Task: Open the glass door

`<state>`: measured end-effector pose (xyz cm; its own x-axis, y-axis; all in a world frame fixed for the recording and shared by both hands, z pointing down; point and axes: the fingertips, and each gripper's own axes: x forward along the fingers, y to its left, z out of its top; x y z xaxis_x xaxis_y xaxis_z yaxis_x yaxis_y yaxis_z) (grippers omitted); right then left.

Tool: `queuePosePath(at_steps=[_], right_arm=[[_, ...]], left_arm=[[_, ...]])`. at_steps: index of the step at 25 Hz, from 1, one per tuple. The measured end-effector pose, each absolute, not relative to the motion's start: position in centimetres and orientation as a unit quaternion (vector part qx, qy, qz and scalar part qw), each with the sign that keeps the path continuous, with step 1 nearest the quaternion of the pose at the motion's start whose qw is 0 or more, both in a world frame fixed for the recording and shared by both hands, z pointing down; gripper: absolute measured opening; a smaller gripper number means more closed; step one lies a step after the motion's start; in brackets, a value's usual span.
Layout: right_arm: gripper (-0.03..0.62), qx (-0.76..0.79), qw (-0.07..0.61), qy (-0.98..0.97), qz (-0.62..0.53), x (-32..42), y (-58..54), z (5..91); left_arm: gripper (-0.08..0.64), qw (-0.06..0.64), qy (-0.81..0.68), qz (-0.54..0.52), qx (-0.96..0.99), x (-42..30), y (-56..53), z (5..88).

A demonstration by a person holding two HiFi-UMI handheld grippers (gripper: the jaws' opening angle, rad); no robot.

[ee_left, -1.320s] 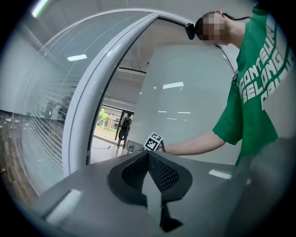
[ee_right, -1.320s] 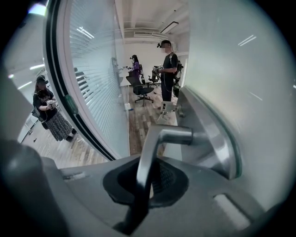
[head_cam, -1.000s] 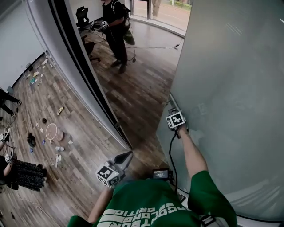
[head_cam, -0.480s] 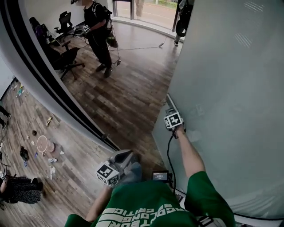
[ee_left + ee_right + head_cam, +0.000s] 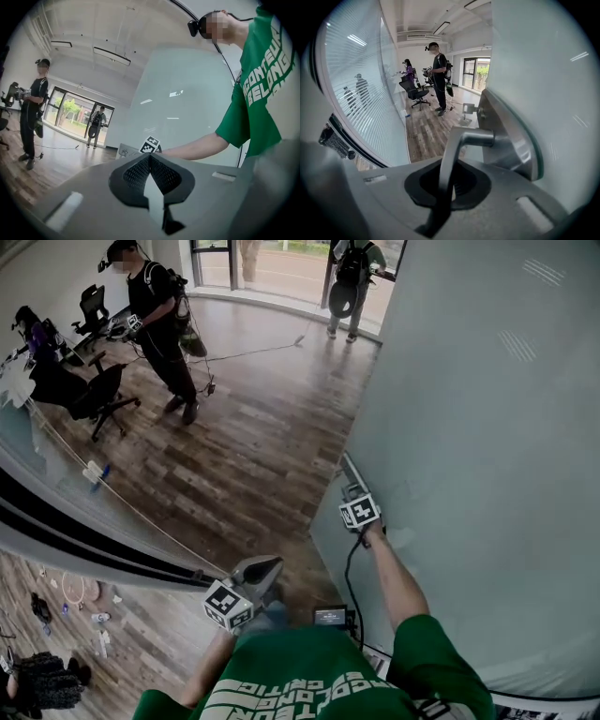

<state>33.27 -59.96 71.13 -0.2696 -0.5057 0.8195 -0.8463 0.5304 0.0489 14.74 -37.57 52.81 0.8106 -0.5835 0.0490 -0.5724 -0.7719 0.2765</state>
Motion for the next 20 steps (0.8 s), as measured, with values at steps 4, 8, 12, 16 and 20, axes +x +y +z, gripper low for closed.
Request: queuePosePath(at_steps=[4, 8, 12, 16, 20], right_arm=[[-0.006, 0.452, 0.415, -0.761, 0.210, 35.1, -59.9, 70.7], [-0.006, 0.460, 0.414, -0.757, 0.211, 36.3, -60.3, 70.3], [-0.006, 0.472, 0.413, -0.748, 0.220, 38.0, -60.4, 70.2], [-0.006, 0.477, 0.407, -0.745, 0.226, 39.4, -60.9, 69.8], [-0.006, 0.486, 0.404, -0.739, 0.232, 41.1, -61.7, 69.6]], left_arm=[[0.017, 0.137, -0.285, -0.025, 0.948, 15.2, -39.2, 52.4], [0.017, 0.138, -0.274, -0.028, 0.951, 15.3, -40.5, 51.8], [0.017, 0.140, -0.258, -0.028, 0.955, 16.0, -41.6, 51.6], [0.017, 0.141, -0.246, -0.030, 0.958, 16.5, -42.6, 51.0], [0.017, 0.137, -0.233, -0.031, 0.962, 17.3, -43.4, 50.3]])
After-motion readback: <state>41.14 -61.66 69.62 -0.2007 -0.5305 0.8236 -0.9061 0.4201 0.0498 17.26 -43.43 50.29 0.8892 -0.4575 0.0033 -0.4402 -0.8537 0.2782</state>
